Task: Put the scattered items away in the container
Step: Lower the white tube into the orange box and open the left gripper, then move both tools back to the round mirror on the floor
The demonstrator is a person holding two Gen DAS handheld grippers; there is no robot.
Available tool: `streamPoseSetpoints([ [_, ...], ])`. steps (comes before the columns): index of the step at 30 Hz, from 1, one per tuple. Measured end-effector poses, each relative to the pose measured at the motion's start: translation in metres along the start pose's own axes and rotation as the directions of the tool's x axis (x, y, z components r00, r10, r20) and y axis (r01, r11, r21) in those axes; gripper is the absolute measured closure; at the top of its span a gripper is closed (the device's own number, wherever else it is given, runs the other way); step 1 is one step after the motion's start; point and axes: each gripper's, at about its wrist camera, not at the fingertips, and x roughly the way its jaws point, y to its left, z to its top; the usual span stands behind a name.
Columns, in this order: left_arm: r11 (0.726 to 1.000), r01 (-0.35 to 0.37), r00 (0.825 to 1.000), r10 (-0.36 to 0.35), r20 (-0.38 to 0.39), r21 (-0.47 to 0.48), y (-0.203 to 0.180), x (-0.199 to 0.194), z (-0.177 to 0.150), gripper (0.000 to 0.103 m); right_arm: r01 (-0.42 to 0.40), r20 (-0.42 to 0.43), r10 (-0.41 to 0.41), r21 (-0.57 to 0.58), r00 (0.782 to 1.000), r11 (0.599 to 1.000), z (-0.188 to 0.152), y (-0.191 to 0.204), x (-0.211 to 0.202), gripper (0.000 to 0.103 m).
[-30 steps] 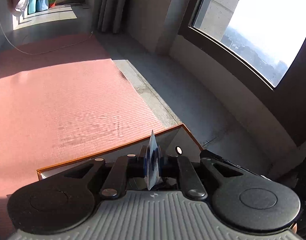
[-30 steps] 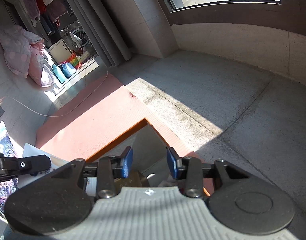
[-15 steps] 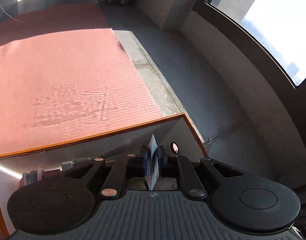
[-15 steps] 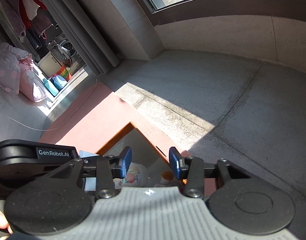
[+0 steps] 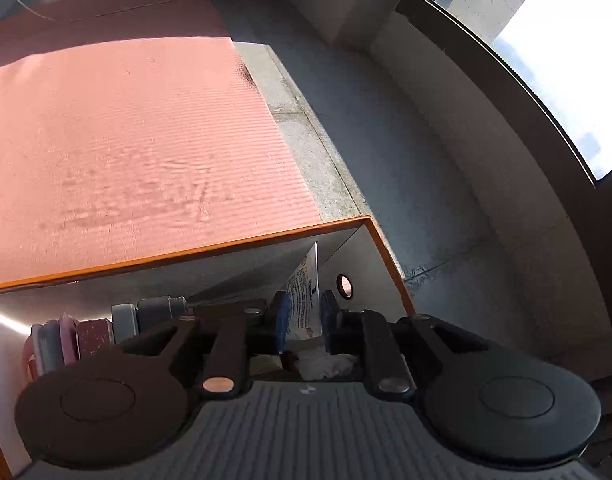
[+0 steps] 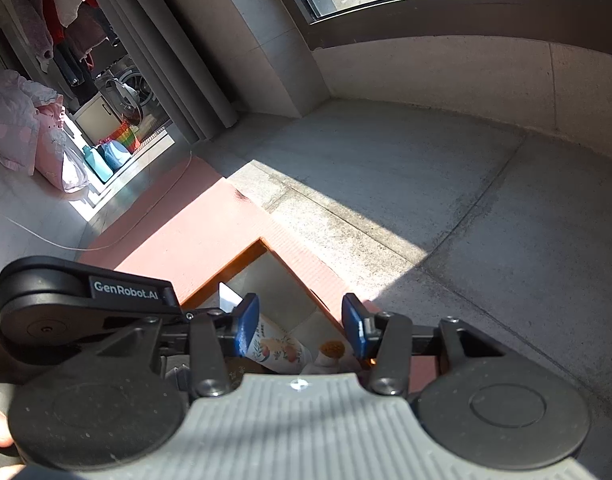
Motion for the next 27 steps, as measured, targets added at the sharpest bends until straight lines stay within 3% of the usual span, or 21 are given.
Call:
streamPoseSetpoints([
  [5, 0.997, 0.010, 0.996, -0.016, 0.092, 0.070, 0.005, -0.040, -0.013, 0.076, 0.001, 0.010, -0.001, -0.012, 1.000, 1.000, 0.000, 0.001, -0.002, 0.053],
  [11, 0.991, 0.006, 0.974, -0.037, 0.224, 0.137, 0.027, -0.107, -0.043, 0.069, -0.046, 0.074, 0.051, -0.074, 0.996, 0.996, -0.003, 0.009, -0.015, 0.053],
  [14, 0.992, -0.042, 0.963, 0.009, 0.270, 0.117, 0.050, -0.139, -0.059, 0.067, -0.065, 0.079, 0.074, -0.116, 0.994, 0.991, -0.005, 0.017, -0.020, 0.052],
  [17, 0.988, -0.112, 0.949, 0.074, 0.305, 0.108, 0.074, -0.163, -0.072, 0.050, -0.083, 0.063, 0.094, -0.162, 0.994, 0.983, -0.010, 0.025, -0.022, 0.050],
  [18, 0.984, -0.141, 0.944, 0.102, 0.314, 0.105, 0.081, -0.168, -0.076, 0.049, -0.091, 0.055, 0.102, -0.173, 0.993, 0.981, -0.012, 0.028, -0.023, 0.050],
  [23, 0.944, -0.328, 0.908, 0.306, 0.286, 0.032, 0.124, -0.185, -0.094, 0.047, -0.139, 0.008, 0.145, -0.221, 0.989, 0.965, -0.027, 0.041, -0.024, 0.049],
  [27, 0.921, -0.387, 0.909, 0.389, 0.146, -0.042, 0.171, -0.177, -0.116, 0.042, -0.150, -0.009, 0.153, -0.282, 0.988, 0.948, -0.037, 0.052, -0.024, 0.049],
])
